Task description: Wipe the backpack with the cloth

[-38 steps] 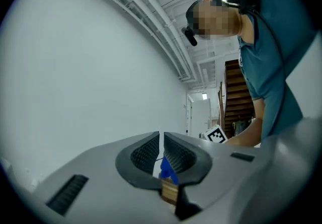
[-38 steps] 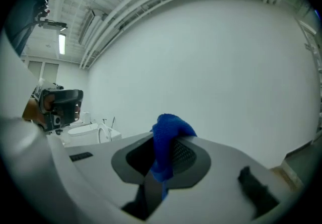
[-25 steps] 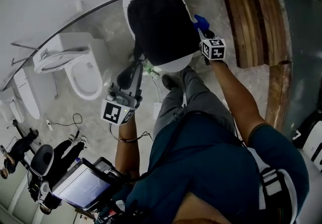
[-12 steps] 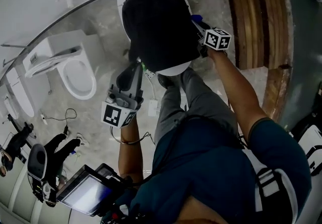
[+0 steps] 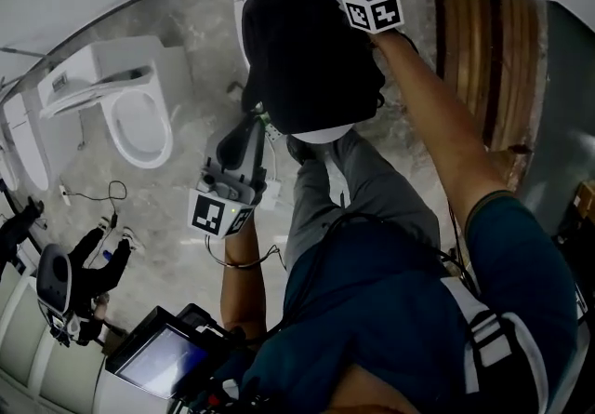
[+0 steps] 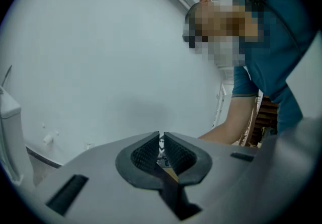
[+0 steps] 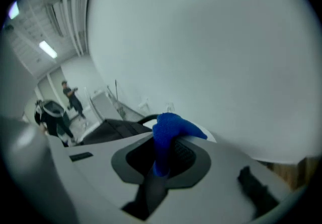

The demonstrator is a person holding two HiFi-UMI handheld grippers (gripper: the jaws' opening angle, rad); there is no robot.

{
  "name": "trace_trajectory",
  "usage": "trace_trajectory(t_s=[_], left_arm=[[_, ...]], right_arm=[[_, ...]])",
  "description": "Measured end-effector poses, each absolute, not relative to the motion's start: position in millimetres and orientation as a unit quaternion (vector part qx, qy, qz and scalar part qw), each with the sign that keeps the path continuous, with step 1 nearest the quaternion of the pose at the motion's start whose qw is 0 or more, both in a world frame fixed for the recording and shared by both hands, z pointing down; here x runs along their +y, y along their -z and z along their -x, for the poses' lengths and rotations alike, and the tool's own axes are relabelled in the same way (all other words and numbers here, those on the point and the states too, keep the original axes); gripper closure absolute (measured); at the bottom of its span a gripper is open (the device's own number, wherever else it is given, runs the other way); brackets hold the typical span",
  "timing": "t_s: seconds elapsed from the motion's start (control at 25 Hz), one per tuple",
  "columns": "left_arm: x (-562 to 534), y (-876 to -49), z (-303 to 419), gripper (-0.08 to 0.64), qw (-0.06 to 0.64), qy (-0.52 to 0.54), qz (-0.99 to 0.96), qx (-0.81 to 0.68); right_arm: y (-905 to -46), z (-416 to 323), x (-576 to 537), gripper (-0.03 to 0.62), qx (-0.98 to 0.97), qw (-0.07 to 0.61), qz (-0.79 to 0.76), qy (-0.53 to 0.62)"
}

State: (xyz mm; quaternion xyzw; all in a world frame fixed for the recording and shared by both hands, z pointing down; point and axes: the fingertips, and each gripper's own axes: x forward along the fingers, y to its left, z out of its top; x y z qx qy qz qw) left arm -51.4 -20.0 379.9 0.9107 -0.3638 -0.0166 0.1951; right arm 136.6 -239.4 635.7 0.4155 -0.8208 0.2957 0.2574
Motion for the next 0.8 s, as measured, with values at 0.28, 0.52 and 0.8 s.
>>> trace_trajectory(t_s=[0.28, 0.52, 0.8], left_arm=[[-14, -381, 71, 0.528, 0.198, 0.027, -0.896, -0.397], [-1, -387, 93, 0.528, 0.206, 0.031, -0.884, -0.418], [7, -385, 108, 0.528, 0.205, 0.039, -0.881, -0.424]], right_arm=[[-657, -21, -251, 0.541, -0.821, 0.5, -0.226, -0.156], [-641, 66, -241, 0.541, -0.827, 0.536, -0.163, -0.046], [-652, 121, -124, 0.541, -0.774, 0.632, -0.009, 0.025]])
